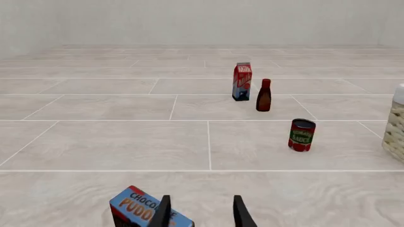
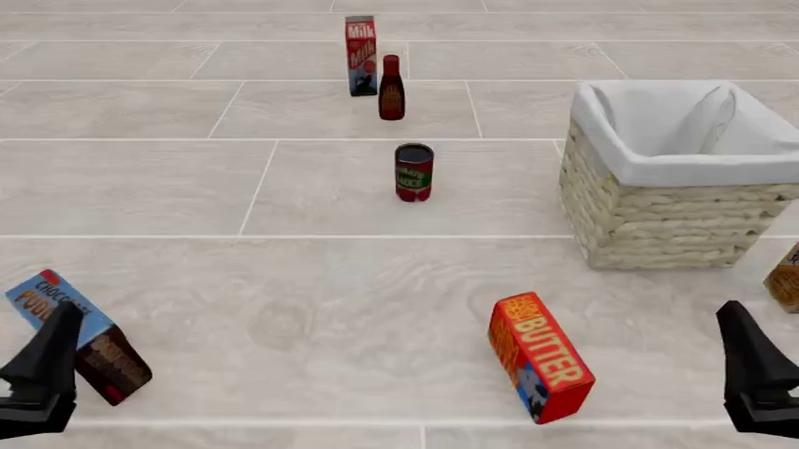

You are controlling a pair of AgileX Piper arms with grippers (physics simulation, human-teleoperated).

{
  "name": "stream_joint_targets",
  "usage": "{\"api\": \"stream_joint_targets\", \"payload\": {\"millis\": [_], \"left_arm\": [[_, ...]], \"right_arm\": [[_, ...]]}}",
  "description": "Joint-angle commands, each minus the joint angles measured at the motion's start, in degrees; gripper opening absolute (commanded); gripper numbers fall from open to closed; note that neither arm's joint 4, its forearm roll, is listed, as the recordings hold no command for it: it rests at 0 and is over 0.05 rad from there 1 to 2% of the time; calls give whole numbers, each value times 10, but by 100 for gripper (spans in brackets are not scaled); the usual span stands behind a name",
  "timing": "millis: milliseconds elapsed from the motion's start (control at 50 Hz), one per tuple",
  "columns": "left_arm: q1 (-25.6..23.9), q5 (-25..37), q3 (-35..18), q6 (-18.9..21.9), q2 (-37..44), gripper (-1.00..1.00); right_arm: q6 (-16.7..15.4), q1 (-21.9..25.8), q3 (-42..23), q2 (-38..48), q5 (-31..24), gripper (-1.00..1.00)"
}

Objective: Pick the tomato sauce and place it in the basket.

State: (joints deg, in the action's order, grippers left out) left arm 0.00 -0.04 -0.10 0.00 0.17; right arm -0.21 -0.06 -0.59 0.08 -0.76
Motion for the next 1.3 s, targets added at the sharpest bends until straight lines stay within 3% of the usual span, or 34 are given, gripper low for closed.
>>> {"api": "stream_joint_targets", "payload": {"millis": [20, 480, 540, 600, 720, 760, 840, 860, 940, 1040, 1160, 1300], "left_arm": [[0, -1, -1, 0, 3, 100], [0, -1, -1, 0, 3, 100], [0, -1, -1, 0, 3, 100], [0, -1, -1, 0, 3, 100], [0, -1, -1, 0, 3, 100], [0, -1, -1, 0, 3, 100], [0, -1, -1, 0, 3, 100], [0, -1, -1, 0, 3, 100], [0, -1, -1, 0, 3, 100], [0, -1, -1, 0, 3, 100], [0, -1, -1, 0, 3, 100], [0, -1, -1, 0, 3, 100]], "right_arm": [[-6, 5, 0, 1, -10, 100], [3, 18, 5, 2, -10, 100], [24, 35, -5, 22, 3, 100], [15, 32, -15, 75, 37, 100], [42, 55, -70, 106, 19, 100], [20, 73, -107, 128, 5, 100], [11, 87, -147, 148, -12, 100], [-12, 92, -174, 168, -17, 100], [-34, 81, -218, 222, -30, 100], [-57, 139, -288, 292, -41, 100], [-42, 189, -347, 380, -42, 100], [-48, 253, -408, 478, -39, 100]]}}
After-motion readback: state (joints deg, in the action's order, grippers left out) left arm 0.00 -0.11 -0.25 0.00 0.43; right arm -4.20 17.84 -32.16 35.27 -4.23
